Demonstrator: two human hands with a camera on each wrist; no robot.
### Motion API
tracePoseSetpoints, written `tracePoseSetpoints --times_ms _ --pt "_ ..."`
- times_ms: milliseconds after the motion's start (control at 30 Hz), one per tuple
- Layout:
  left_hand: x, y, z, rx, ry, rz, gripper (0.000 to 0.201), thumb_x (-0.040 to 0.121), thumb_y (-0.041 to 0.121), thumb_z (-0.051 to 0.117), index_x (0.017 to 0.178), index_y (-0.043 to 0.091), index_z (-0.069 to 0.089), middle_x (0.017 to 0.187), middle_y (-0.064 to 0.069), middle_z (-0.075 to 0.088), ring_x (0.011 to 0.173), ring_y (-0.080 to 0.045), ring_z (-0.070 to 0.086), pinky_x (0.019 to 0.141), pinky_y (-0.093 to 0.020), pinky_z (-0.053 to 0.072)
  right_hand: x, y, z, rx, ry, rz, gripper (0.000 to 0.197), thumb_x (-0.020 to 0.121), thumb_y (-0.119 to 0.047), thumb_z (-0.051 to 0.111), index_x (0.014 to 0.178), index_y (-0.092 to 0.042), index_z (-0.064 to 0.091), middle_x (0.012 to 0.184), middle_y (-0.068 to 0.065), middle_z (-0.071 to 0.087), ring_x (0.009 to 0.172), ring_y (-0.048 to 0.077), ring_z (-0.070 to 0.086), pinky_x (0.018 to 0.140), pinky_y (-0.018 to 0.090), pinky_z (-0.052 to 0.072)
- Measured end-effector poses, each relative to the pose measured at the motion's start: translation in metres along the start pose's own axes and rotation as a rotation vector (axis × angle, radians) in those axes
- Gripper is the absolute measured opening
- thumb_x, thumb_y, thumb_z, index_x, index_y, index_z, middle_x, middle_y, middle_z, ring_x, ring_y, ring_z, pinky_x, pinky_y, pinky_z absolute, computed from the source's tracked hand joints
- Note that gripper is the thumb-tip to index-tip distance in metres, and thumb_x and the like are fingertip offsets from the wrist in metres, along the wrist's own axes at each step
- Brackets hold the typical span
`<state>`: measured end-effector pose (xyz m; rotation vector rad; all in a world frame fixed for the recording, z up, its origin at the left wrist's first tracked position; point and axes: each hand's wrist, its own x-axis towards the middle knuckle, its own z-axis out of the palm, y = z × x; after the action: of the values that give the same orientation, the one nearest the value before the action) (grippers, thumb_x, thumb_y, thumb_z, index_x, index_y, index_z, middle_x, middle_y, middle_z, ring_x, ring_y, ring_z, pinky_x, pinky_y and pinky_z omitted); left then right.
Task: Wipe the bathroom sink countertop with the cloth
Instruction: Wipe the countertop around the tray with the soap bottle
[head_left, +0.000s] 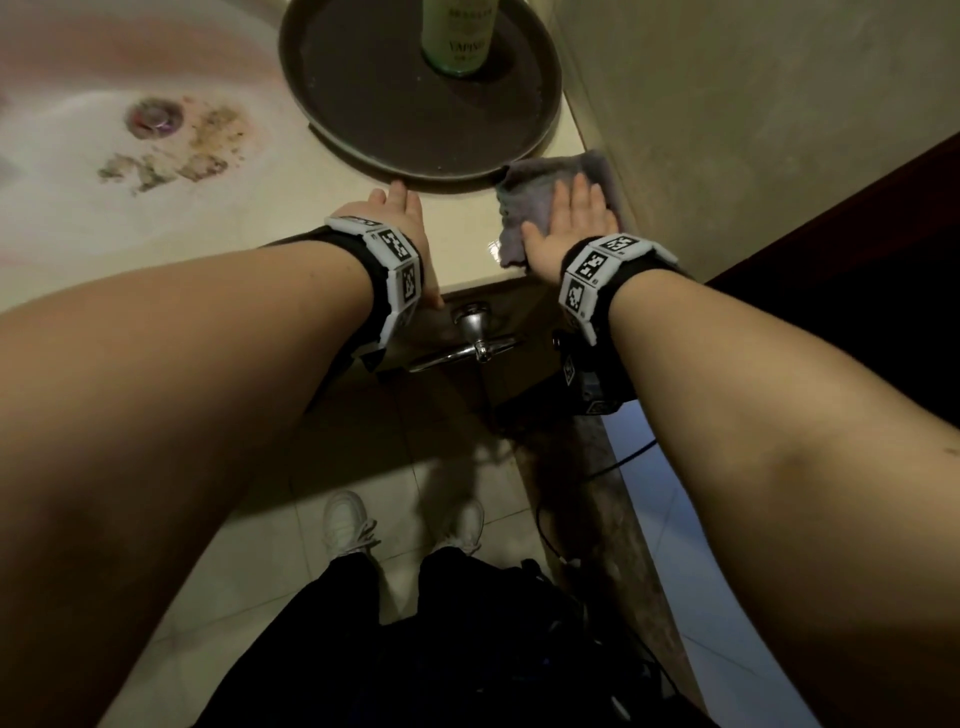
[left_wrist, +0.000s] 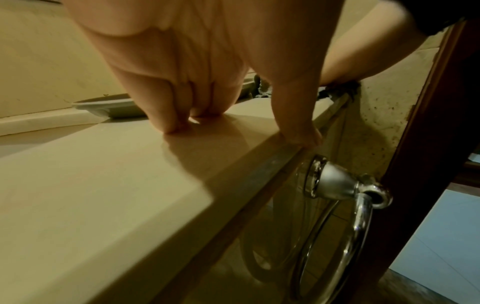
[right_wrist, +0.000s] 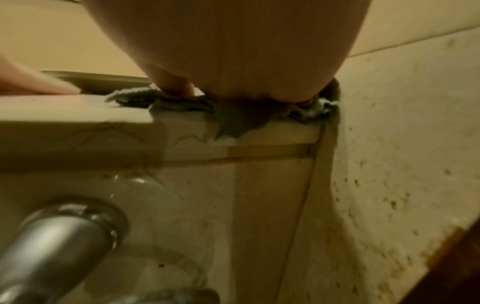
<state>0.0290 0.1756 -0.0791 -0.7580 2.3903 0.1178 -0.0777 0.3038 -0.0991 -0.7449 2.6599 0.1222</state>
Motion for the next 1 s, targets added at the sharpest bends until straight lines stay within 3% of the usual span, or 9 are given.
tracePoseSetpoints --times_ms 300,500,633,867,1000 --pt "-0.005 -0.001 -0.001 -0.011 0.012 0.005 0.125 0.067 0.061 0.072 0.152 0.010 -0.004 0.162 -0.004 -0.007 0.150 -0.022 0.005 0.115 -0.047 0.024 -0.024 -0.016 0.015 -0.028 -0.045 -0.178 0.067 0.099 -0.044 0.024 0.154 -0.015 -0.001 0.162 0.005 -0.008 0.150 0.023 -0.007 0.122 0.037 -0.001" --pt "-0.009 -0.001 -0.002 -0.001 -0.014 0.004 0.123 0.069 0.060 0.070 0.152 0.010 -0.006 0.162 -0.003 -0.010 0.150 -0.020 0.002 0.117 -0.046 0.024 0.006 -0.002 -0.001 0.024 0.026 0.004 0.066 0.101 -0.042 0.026 0.153 -0.011 0.002 0.162 0.008 -0.001 0.150 0.025 0.000 0.121 0.035 0.007" --pt "-0.009 -0.002 -0.002 -0.001 0.004 0.023 0.121 0.071 0.060 0.069 0.152 0.010 -0.005 0.162 -0.004 -0.008 0.150 -0.022 0.003 0.116 -0.043 0.023 0.010 -0.006 0.000 0.058 0.052 0.043 0.064 0.101 -0.039 0.026 0.153 -0.010 0.004 0.162 0.008 0.001 0.150 0.024 0.002 0.121 0.035 0.007" --pt "-0.006 -0.003 -0.001 0.017 0.029 0.025 0.122 0.069 0.060 0.070 0.152 0.010 -0.003 0.162 -0.005 -0.005 0.150 -0.024 0.007 0.114 -0.047 0.027 -0.006 0.011 -0.002 0.140 -0.009 0.082 0.061 0.100 -0.026 0.036 0.152 -0.005 0.010 0.161 0.010 0.008 0.149 0.023 0.009 0.120 0.033 0.012" --pt "-0.005 -0.002 0.001 0.039 0.049 0.033 0.122 0.069 0.063 0.068 0.152 0.009 -0.002 0.162 -0.006 -0.004 0.150 -0.024 0.008 0.115 -0.046 0.024 -0.011 0.021 -0.011 0.114 -0.138 0.100 0.052 0.097 -0.013 0.046 0.145 -0.001 0.030 0.152 0.015 0.029 0.142 0.028 0.030 0.116 0.037 0.027"
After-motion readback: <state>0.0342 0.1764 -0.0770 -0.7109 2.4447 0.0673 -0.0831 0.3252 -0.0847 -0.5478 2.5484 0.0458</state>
